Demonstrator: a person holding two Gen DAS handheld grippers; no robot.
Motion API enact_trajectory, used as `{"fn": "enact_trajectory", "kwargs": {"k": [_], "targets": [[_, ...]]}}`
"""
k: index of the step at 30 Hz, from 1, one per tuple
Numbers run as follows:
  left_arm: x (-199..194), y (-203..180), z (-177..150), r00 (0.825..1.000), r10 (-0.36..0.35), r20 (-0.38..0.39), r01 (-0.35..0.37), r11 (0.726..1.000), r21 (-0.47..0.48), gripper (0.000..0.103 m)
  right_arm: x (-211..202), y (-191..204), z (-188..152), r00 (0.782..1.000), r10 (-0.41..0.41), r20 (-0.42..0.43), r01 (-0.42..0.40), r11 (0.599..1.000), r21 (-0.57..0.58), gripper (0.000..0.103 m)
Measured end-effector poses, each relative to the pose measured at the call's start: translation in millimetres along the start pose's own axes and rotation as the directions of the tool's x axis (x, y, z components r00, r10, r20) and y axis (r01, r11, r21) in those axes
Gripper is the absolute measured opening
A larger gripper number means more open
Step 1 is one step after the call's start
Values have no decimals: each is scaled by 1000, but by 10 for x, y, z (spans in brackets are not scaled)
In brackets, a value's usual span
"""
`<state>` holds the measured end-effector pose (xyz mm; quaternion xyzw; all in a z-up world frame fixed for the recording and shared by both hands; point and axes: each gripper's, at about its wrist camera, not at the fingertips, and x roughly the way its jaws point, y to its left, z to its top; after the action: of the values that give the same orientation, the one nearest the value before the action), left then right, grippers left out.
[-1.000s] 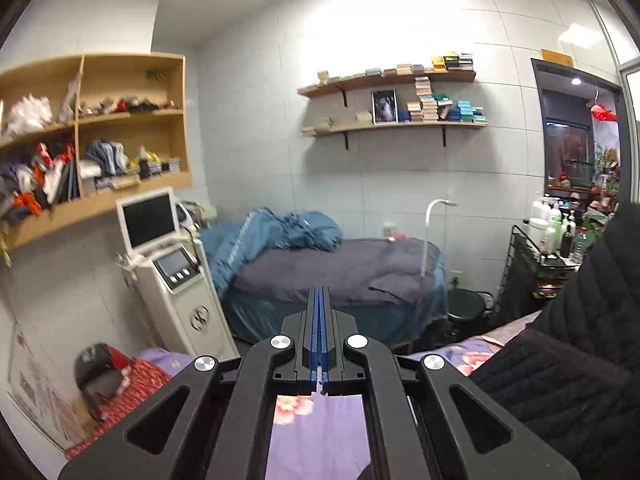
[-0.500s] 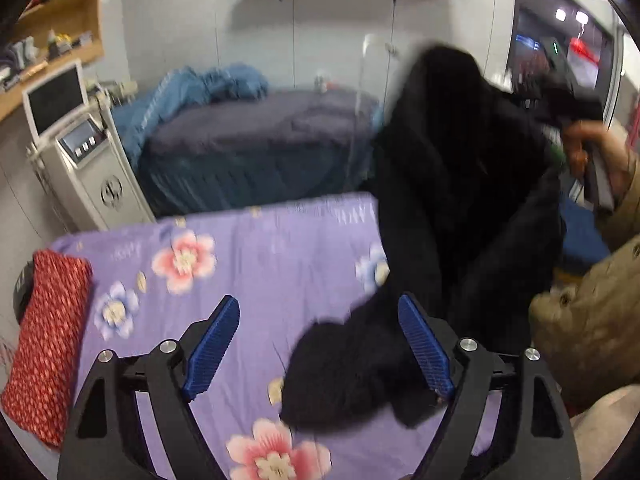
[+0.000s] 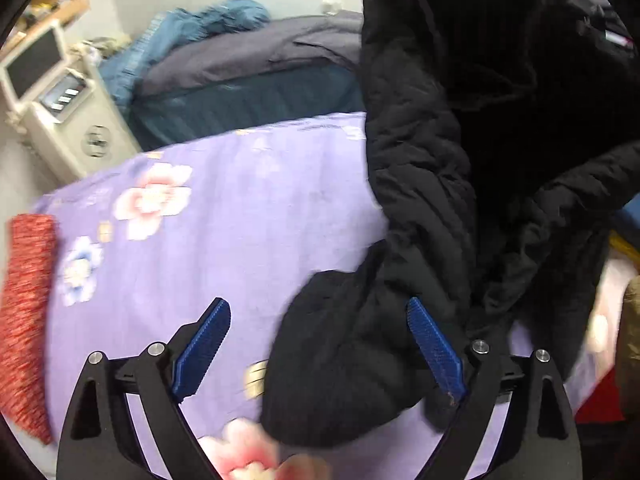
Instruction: Fold large clothes
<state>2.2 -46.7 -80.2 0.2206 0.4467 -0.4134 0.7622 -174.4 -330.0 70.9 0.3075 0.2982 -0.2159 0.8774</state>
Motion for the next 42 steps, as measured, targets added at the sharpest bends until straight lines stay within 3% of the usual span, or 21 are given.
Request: {"fn": "enact_trajectory", "kwargs": {"k": [2, 3, 6, 8, 10, 13, 14, 16, 17, 18, 21, 22, 24, 25, 28, 32, 34, 36, 39, 42], "targets": [[148, -72, 55, 990, -135, -50, 136, 991, 13, 89, -33, -84, -24, 1000, -7, -3, 7, 1000, 21, 5], [195, -95, 68, 984, -168, -62, 169, 986, 12, 89, -56, -138, -46, 1000, -10, -5, 11, 999, 32, 5], [292, -173, 103, 967, -238, -89, 240, 971, 8, 89, -126, -236, -96, 1000, -21, -1, 21, 999, 50, 5], [264, -203, 133, 967, -240, -87, 241, 970, 5, 88, -164, -295, -131, 999, -32, 0, 32, 998, 61, 5], [69, -158, 164, 961, -275, -34, 275, 961, -14, 87, -194, -362, -167, 999, -44, 0, 44, 996, 74, 5], [-273, -30, 175, 926, -370, 80, 376, 924, -74, 90, -236, -423, -205, 998, -55, 2, 55, 994, 90, 5], [-293, -46, 189, 922, -376, 87, 383, 921, -78, 92, -242, -429, -212, 998, -55, 2, 55, 994, 94, 5], [-132, -180, 225, 957, -290, 18, 291, 956, -27, 94, -245, -417, -233, 998, -55, 5, 55, 994, 94, 5], [72, -319, 238, 979, -194, -56, 196, 980, 44, 94, -244, -403, -242, 999, -53, 4, 52, 994, 93, 5], [201, -400, 247, 983, -157, -94, 166, 982, 88, 90, -244, -381, -248, 999, -47, 3, 46, 995, 93, 5], [454, -658, 223, 981, -143, -129, 160, 978, 133, 60, -265, -330, -275, 999, -34, -1, 34, 996, 85, 5], [498, -680, 229, 980, -143, -137, 160, 980, 121, 42, -279, -314, -277, 999, -33, -3, 33, 996, 77, 5], [516, -615, 245, 979, -146, -146, 155, 986, 58, 27, -354, -264, -324, 999, -40, 2, 40, 999, 29, 5], [478, -536, 252, 980, -142, -140, 147, 989, 24, 18, -392, -250, -348, 999, -45, 7, 45, 999, 8, 5], [129, -285, 296, 989, -119, -83, 119, 993, -11, 10, -589, -297, -460, 1000, -19, 18, 19, 1000, -8, 5], [-793, 58, 355, 994, -101, 48, 100, 994, 33, 8, -1009, -435, -526, 993, 102, 66, -102, 995, 5, 5], [-1257, 197, 363, 988, -119, 100, 116, 992, 40, 8, -1338, -510, -509, 965, 240, 105, -243, 970, 12, 5], [-1666, 272, 357, 980, -135, 148, 129, 990, 48, 7, -1688, -526, -488, 916, 374, 143, -377, 926, -4, 5], [-2499, 291, 285, 956, -135, 260, 107, 987, 120, 7, -2375, -464, -443, 814, 549, 187, -543, 835, -87, 5], [-3312, 281, 146, 913, -139, 383, 60, 975, 212, 7, -2928, -343, -411, 725, 662, 192, -638, 750, -176, 5]]}}
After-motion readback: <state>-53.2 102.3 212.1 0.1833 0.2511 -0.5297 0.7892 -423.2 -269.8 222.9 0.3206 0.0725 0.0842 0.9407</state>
